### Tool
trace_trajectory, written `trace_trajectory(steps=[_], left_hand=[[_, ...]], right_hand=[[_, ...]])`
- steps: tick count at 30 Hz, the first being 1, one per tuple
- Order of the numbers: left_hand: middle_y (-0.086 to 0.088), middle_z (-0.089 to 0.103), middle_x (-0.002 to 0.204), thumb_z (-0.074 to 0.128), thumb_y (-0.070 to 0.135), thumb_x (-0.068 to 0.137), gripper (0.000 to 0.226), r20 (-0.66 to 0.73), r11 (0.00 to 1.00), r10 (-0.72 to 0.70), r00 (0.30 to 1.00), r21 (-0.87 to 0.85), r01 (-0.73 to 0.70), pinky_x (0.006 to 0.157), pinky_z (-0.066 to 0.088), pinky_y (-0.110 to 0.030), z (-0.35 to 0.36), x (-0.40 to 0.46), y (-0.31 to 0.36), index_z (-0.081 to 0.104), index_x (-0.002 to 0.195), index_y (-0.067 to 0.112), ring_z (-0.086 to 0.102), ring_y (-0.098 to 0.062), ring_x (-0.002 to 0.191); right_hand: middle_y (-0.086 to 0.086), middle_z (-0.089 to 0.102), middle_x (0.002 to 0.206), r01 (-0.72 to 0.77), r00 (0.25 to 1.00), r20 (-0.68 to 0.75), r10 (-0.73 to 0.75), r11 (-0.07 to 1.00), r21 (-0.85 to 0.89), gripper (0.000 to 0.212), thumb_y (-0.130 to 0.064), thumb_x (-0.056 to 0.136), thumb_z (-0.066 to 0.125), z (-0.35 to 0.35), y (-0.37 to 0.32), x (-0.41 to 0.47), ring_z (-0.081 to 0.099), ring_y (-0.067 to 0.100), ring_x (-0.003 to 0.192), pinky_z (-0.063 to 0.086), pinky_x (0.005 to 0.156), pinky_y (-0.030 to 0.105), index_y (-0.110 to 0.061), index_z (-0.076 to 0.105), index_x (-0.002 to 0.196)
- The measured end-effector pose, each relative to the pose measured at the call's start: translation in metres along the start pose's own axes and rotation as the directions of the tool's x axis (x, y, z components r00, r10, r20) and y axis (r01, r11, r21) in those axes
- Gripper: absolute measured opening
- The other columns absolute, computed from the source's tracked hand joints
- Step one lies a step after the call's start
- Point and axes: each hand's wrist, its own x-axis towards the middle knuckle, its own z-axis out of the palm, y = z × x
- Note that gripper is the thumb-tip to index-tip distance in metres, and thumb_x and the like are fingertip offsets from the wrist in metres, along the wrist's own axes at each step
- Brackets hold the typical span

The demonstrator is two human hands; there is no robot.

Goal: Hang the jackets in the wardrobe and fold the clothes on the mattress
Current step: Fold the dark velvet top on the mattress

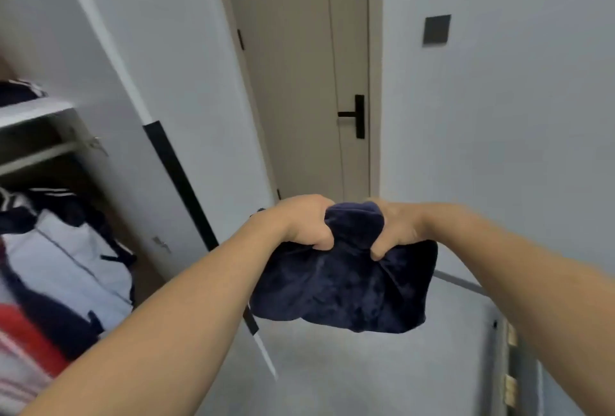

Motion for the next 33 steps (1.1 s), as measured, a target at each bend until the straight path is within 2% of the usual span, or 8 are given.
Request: trace_trajectory(steps=[3,10,13,16,21,25,30,33], left_hand=[[-0.003,0.063,0.073,0.062,0.013,0.057,0.025,-0.112,0.990,-0.139,0.984,-0.031,0.137,0.057,0.043,-0.030,-0.033,-0.086,-0.051,0.056,0.080,0.019,0.061,-0.024,0.068],[0.002,0.060,0.071,0.064,0.019,0.057,0.023,-0.324,0.907,-0.396,0.859,0.005,0.421,0.052,0.041,-0.028,-0.102,-0.264,-0.151,0.051,0.075,0.024,0.057,-0.021,0.063],[0.001,0.059,0.085,0.067,0.027,0.056,0.030,-0.431,0.850,-0.464,0.774,0.031,0.527,0.063,0.054,-0.038,-0.130,-0.326,-0.186,0.049,0.080,0.028,0.060,-0.021,0.073],[0.004,0.052,0.092,0.071,0.034,0.061,0.039,-0.534,0.782,-0.490,0.689,0.080,0.618,0.072,0.054,-0.041,-0.157,-0.379,-0.214,0.048,0.091,0.025,0.055,-0.019,0.080],[0.000,0.052,0.091,0.077,0.035,0.066,0.051,-0.649,0.658,-0.526,0.549,0.099,0.747,0.062,0.044,-0.035,-0.203,-0.444,-0.254,0.042,0.099,0.019,0.051,-0.021,0.082],[0.000,0.051,0.099,0.075,0.040,0.066,0.056,-0.776,0.581,-0.433,0.458,0.148,0.800,0.068,0.046,-0.040,-0.238,-0.462,-0.290,0.040,0.104,0.019,0.046,-0.024,0.089],[-0.001,0.054,0.103,0.074,0.043,0.074,0.054,-0.898,0.528,-0.249,0.364,0.190,0.828,0.075,0.055,-0.042,-0.292,-0.441,-0.334,0.043,0.112,0.021,0.050,-0.022,0.087],[-0.002,0.055,0.106,0.073,0.043,0.078,0.052,-0.940,0.473,-0.124,0.317,0.225,0.852,0.071,0.050,-0.035,-0.326,-0.409,-0.364,0.043,0.115,0.021,0.045,-0.018,0.084]], right_hand=[[-0.007,0.067,0.116,0.136,0.984,0.123,-0.127,0.988,-0.068,0.086,-0.037,0.046,0.085,0.023,-0.093,0.018,0.067,0.024,0.104,0.055,0.090,0.046,-0.048,0.051,0.124],[-0.009,0.068,0.109,0.441,0.895,0.148,-0.420,0.885,-0.151,0.078,-0.034,0.051,0.077,0.097,-0.298,0.022,0.066,0.018,0.098,0.055,0.088,0.040,-0.048,0.050,0.123],[-0.008,0.064,0.109,0.574,0.818,0.119,-0.562,0.788,-0.224,0.074,-0.029,0.056,0.074,0.117,-0.377,0.021,0.062,0.018,0.099,0.050,0.087,0.036,-0.041,0.049,0.124],[-0.010,0.064,0.109,0.677,0.725,0.101,-0.681,0.678,-0.286,0.073,-0.029,0.055,0.074,0.131,-0.450,0.026,0.061,0.016,0.101,0.049,0.087,0.034,-0.038,0.051,0.123],[-0.011,0.063,0.098,0.759,0.572,0.009,-0.820,0.526,-0.384,0.063,-0.037,0.048,0.074,0.147,-0.552,0.046,0.063,0.014,0.089,0.054,0.078,0.035,-0.033,0.052,0.107],[-0.012,0.055,0.079,0.792,0.370,-0.064,-0.927,0.351,-0.500,0.042,-0.044,0.051,0.073,0.142,-0.613,0.068,0.057,0.012,0.071,0.045,0.060,0.029,-0.036,0.042,0.077],[-0.011,0.042,0.098,0.704,0.129,-0.159,-0.979,0.203,-0.680,0.041,-0.049,0.073,0.070,0.104,-0.664,0.102,0.045,0.015,0.089,0.043,0.064,0.035,-0.029,0.039,0.090],[-0.008,0.041,0.102,0.645,0.013,-0.204,-0.979,0.164,-0.746,0.039,-0.048,0.081,0.066,0.075,-0.686,0.138,0.043,0.017,0.093,0.036,0.065,0.033,-0.026,0.036,0.091]])
